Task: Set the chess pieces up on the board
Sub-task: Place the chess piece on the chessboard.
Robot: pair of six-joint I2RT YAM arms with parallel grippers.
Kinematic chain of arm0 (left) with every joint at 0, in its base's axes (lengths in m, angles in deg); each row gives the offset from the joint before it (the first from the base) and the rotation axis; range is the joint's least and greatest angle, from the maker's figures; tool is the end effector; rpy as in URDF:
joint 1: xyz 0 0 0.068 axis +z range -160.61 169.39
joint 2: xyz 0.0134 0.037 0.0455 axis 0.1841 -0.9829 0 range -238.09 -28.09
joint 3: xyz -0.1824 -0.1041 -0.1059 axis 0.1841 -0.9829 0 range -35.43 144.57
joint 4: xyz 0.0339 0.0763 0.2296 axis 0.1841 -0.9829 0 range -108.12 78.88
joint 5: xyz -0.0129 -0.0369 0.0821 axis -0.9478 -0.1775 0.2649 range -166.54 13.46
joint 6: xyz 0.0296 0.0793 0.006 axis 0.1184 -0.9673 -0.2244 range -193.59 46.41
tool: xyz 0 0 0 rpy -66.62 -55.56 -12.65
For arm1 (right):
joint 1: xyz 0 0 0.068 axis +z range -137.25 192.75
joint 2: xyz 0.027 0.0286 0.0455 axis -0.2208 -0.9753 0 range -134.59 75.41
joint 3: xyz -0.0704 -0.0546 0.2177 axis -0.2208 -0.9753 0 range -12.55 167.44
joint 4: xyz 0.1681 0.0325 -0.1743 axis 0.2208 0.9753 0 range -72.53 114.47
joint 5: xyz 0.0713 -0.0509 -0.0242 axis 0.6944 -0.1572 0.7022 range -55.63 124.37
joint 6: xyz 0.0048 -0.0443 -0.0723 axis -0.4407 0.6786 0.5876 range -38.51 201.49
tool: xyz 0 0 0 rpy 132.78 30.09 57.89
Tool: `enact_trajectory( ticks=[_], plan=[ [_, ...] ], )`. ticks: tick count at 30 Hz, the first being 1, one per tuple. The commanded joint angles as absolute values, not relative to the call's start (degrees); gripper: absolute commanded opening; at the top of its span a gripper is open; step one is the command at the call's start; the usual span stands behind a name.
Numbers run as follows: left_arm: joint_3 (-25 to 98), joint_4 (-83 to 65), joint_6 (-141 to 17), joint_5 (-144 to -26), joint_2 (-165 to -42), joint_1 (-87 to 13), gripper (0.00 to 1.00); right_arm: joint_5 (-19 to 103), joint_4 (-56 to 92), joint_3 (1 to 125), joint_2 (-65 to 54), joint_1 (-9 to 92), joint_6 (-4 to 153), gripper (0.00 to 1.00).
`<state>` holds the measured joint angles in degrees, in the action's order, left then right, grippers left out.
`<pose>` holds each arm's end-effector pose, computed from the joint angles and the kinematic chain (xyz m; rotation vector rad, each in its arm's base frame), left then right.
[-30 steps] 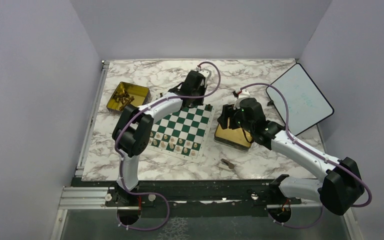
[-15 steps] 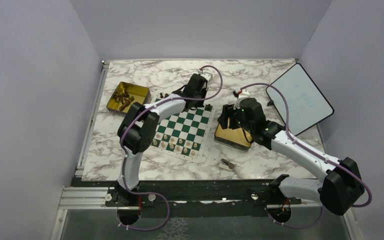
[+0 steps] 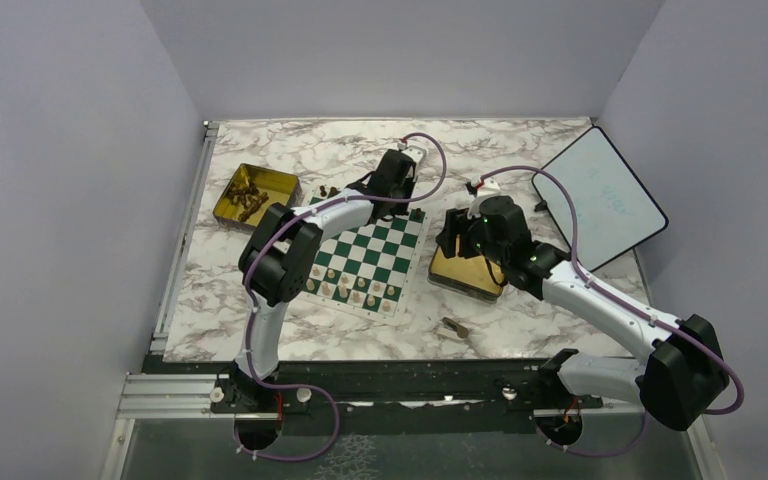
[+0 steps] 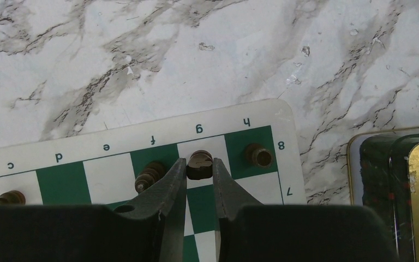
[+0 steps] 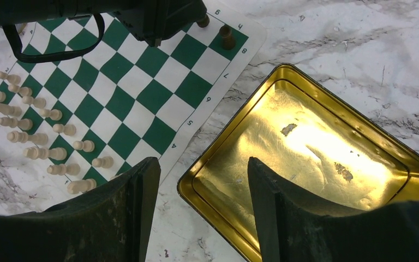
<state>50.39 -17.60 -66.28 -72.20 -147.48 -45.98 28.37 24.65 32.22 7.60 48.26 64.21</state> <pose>0.3832 -0.2651 0.1387 0.5150 2.2274 -0.3066 0.2449 0.1651 0.2138 -0.2733 2.1089 0.4432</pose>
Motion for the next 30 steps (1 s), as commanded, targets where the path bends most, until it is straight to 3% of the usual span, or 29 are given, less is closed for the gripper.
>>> enact_trajectory(
  ticks=[1, 16, 25, 30],
  plan=[
    [51.1, -16.0, -67.1, -71.6, -148.2, -46.4, 0.19, 27.0, 25.4, 31.2, 8.7, 48.0, 64.8, 0.65],
    [51.2, -17.2, -67.7, -71.6, -149.0, -46.4, 0.24, 27.0, 25.3, 31.1, 8.7, 48.0, 64.8, 0.65],
    [52.0, -18.5, -68.2, -71.8, -148.5, -46.4, 0.39, 26.9, 25.3, 31.1, 8.8, 48.0, 64.8, 0.66],
    [52.9, -19.6, -68.1, -72.3, -147.3, -46.4, 0.42, 26.9, 25.2, 31.1, 8.7, 48.0, 64.9, 0.65]
  ],
)
